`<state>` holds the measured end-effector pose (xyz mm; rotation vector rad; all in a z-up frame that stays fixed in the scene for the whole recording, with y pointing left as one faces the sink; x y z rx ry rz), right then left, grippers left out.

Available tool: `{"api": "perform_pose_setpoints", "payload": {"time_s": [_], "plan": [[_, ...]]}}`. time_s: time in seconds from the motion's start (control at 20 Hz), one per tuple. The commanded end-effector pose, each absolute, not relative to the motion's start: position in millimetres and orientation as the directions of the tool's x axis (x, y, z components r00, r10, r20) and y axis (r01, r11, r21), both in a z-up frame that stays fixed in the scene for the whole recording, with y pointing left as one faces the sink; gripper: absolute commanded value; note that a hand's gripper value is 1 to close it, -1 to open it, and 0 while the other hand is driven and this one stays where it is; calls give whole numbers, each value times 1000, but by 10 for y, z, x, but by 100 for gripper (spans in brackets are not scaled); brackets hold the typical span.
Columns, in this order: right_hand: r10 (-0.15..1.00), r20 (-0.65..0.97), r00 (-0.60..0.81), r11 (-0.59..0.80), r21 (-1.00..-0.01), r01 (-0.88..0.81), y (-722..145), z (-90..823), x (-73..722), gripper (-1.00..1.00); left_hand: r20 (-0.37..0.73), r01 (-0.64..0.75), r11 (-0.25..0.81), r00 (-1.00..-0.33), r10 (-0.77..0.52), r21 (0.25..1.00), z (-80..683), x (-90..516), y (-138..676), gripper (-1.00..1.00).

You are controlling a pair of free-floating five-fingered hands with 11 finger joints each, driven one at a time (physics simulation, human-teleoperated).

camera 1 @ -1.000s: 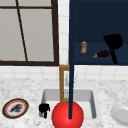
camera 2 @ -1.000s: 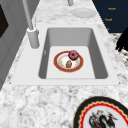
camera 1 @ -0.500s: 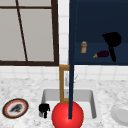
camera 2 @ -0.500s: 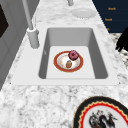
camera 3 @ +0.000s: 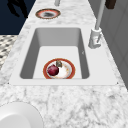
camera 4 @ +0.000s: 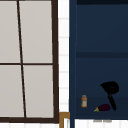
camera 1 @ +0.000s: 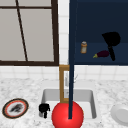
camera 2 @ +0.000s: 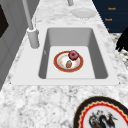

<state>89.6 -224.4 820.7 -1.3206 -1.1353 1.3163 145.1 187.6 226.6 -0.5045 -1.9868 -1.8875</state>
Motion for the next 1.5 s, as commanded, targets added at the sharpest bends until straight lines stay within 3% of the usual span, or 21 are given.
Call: {"api": "perform_pose_setpoints", "payload": {"time_s": [0.0,0.3,1.45], "plan": [[989,-148,-12,-149,-986,-76,-2266,8043,693,-100,486,486,47,-874,15,873,2266,1451,1876,0],[988,-156,-13,-156,-983,-96,-2254,7921,310,-100,486,486,47,-874,15,873,2266,1451,1876,0],[994,-110,-13,-110,-986,-124,-2271,7716,927,-100,486,486,47,-874,15,873,2266,1451,1876,0]]}}
